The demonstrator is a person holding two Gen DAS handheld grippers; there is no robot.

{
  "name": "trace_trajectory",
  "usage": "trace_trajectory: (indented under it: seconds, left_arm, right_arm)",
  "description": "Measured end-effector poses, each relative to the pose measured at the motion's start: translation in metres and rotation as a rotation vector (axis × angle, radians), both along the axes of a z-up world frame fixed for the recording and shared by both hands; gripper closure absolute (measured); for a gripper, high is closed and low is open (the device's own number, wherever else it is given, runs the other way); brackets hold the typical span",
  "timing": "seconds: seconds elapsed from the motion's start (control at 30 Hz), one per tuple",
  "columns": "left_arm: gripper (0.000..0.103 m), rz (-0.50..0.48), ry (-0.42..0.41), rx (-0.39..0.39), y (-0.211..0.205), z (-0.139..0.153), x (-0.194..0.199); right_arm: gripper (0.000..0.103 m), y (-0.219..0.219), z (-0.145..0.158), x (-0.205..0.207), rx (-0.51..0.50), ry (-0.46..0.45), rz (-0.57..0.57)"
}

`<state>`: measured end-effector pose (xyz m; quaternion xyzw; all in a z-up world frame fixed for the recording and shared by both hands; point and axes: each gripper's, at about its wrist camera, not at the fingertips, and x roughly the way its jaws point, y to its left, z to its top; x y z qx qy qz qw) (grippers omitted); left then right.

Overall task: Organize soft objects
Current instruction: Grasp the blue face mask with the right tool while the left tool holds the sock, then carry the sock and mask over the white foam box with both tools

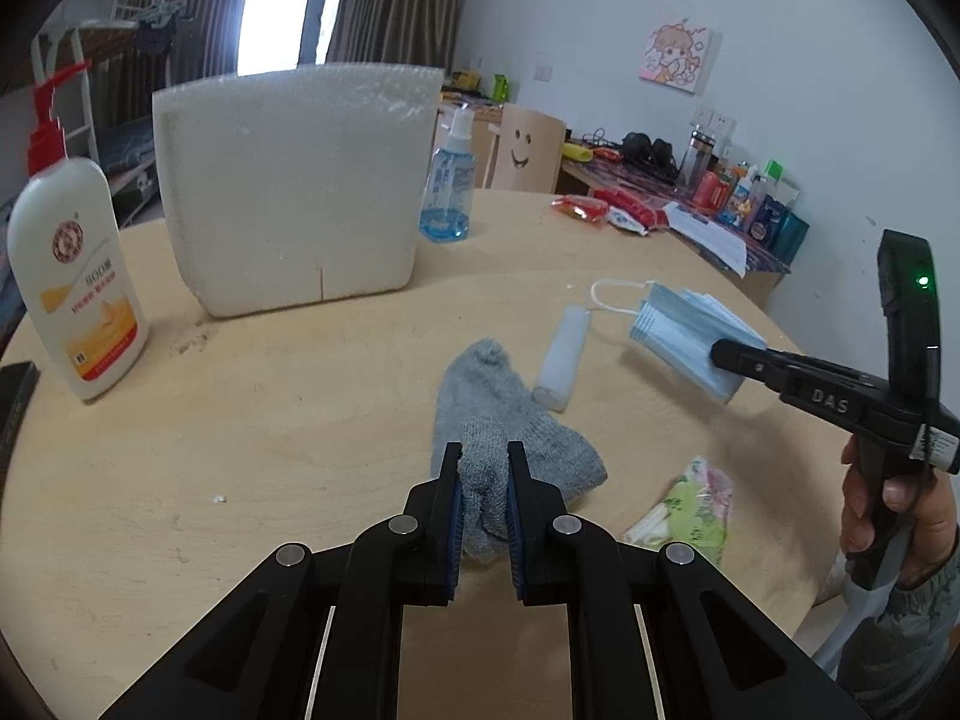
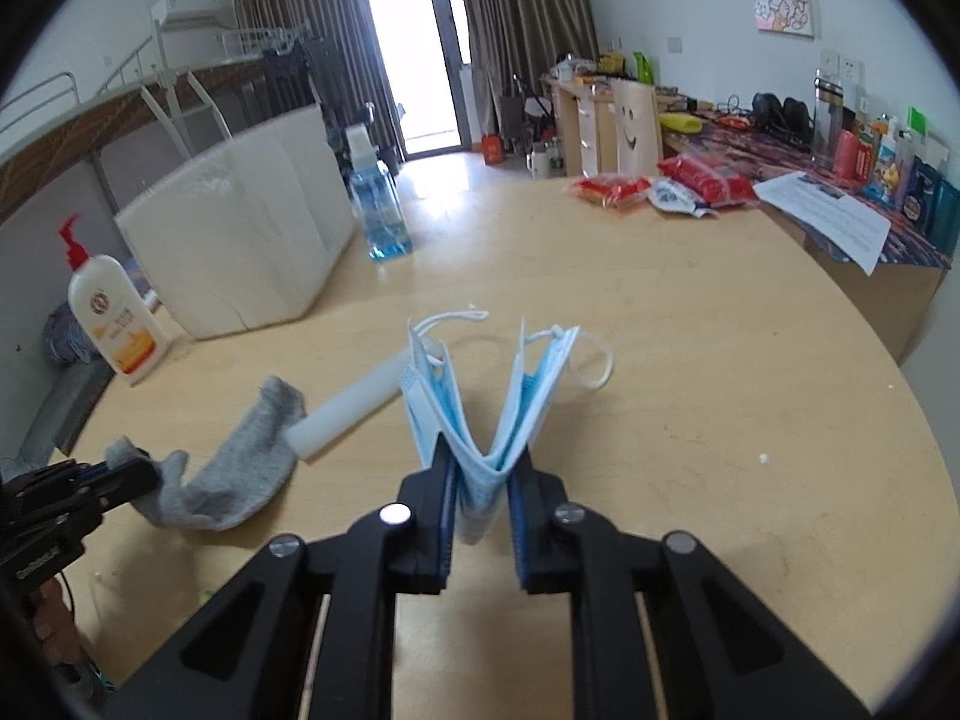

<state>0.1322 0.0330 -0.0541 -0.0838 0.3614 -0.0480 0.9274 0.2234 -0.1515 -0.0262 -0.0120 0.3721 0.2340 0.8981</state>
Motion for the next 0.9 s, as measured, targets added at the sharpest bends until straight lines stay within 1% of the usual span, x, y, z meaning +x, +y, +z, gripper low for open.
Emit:
trace_trajectory:
  seconds: [0.2,0.4,0.73,0.9]
  left_arm:
    - [0.093,-0.013,-0.043,0.008,-0.004,0.015,-0.016]
    - [0.094,-0.006,-0.085,0.027,-0.007,0.032,-0.029]
    - [0.094,0.014,-0.203,0.065,-0.007,0.071,-0.055]
    - [0.094,0.027,-0.269,0.100,-0.011,0.090,-0.072]
  right_arm:
    - [0.084,-0.009,0.021,-0.023,0.066,-0.048,0.011]
    - [0.084,-0.014,0.039,-0.044,0.115,-0.108,0.043]
    - [0.084,-0.016,0.066,-0.076,0.179,-0.208,0.096]
    - [0.084,-0.015,0.077,-0.093,0.195,-0.267,0.108]
